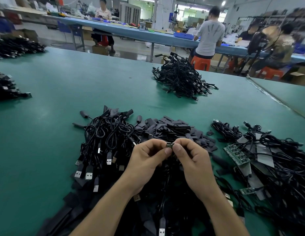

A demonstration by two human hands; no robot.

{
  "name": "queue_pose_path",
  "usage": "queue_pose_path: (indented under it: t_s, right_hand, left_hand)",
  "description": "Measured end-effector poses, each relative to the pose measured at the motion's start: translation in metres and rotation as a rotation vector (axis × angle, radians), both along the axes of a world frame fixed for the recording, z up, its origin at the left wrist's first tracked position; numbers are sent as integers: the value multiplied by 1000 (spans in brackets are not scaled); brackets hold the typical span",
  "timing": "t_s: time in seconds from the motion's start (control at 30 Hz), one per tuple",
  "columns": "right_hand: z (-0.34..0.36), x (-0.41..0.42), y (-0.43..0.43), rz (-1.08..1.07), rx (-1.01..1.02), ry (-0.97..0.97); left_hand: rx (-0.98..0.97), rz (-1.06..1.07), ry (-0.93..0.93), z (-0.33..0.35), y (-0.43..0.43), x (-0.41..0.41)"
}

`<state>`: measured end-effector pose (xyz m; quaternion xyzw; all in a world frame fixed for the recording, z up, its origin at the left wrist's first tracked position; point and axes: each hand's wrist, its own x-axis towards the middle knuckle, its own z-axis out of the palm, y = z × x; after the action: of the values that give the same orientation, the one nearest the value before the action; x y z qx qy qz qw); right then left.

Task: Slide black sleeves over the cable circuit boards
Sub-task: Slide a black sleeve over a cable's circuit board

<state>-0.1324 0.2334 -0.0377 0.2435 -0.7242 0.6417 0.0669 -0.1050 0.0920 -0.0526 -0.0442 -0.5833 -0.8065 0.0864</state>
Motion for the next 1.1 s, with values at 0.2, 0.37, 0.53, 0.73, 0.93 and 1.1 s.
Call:
queue_pose_path:
  t_s: [0.2, 0.37, 0.53, 0.73, 0.93, 1.1]
  right_hand:
    - [-6, -2, -5, -2, -119, -97]
    - [-10, -5, -2, 57, -127, -188]
    - [-11, -8, -1, 102, -151, -250]
    - [-9, -7, 0, 143, -213, -330]
    - [-8, -7, -1, 178, -281, -410]
    - [-7, -5, -6, 176, -346, -435]
  left_hand:
    - [8, 20, -1, -1, -1, 0]
    - [45, -9, 5, -1, -3, 1]
    - [52, -10, 9, -2, -3, 1]
    - [40, -11, 1, -1, -2, 1]
    - [45, -8, -9, -1, 0, 1]
    - [86, -12, -11, -2, -1, 0]
